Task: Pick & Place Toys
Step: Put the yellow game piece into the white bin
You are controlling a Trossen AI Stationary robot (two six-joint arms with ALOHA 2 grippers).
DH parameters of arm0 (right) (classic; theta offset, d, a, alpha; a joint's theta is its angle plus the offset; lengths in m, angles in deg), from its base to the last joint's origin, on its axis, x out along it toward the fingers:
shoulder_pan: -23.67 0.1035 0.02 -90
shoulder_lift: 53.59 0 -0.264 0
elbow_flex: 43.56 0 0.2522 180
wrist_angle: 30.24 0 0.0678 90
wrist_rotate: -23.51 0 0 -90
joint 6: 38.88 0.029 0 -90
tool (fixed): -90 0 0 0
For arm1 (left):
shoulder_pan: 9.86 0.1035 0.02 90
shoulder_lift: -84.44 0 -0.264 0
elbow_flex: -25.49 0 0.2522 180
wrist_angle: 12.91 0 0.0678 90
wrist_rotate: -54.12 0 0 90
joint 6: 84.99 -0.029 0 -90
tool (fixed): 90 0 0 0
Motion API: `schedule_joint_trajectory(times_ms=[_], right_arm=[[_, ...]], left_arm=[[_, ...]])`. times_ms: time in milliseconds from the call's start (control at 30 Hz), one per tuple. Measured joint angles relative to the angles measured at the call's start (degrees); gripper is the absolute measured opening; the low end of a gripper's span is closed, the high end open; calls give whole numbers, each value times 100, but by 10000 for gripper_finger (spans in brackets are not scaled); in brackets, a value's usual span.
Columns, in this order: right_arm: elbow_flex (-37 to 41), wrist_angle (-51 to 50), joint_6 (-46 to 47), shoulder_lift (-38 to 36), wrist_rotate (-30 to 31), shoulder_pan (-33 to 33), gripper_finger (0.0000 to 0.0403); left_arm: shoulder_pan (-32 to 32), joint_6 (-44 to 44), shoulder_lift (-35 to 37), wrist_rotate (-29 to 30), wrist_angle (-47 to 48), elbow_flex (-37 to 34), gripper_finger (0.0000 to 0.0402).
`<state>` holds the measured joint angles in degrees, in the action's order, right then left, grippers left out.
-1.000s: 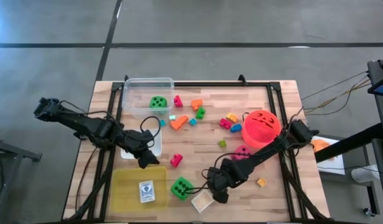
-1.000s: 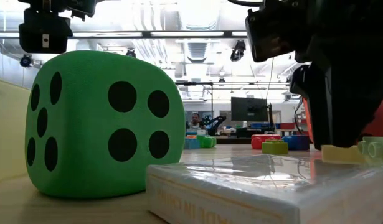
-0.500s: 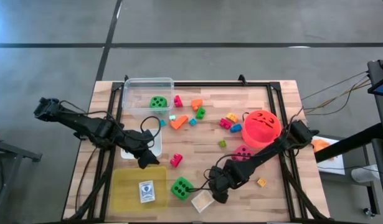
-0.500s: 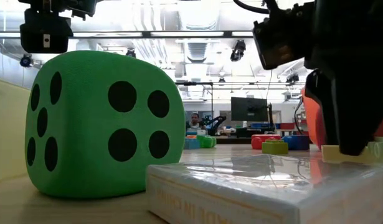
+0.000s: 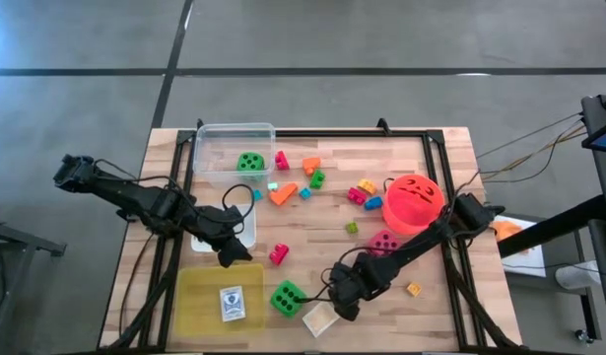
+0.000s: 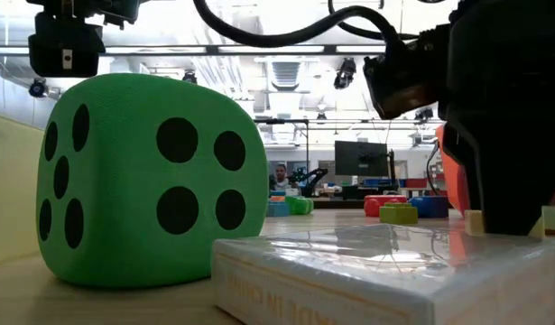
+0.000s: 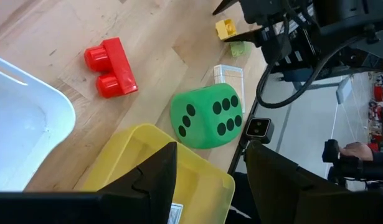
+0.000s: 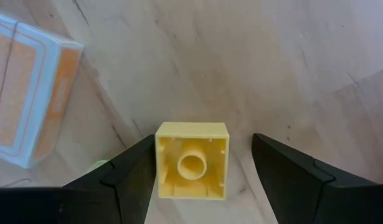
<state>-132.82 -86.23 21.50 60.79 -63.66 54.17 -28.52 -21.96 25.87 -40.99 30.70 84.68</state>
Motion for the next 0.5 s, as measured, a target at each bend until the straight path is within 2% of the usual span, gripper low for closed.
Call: schedule_joint_trajectory(times_ms=[167,400,500], right_arm=[[-87,-97,-35,55,68,0,232],[-105,-88,-61,28,70,-2,125],[-149,-29,-178,-109,147,0,126]], left_arm=[[0,0,0,-44,-2,0,181],[0,0,0,-46,-1,0,181],[0,10,0,-21,-11,0,181]])
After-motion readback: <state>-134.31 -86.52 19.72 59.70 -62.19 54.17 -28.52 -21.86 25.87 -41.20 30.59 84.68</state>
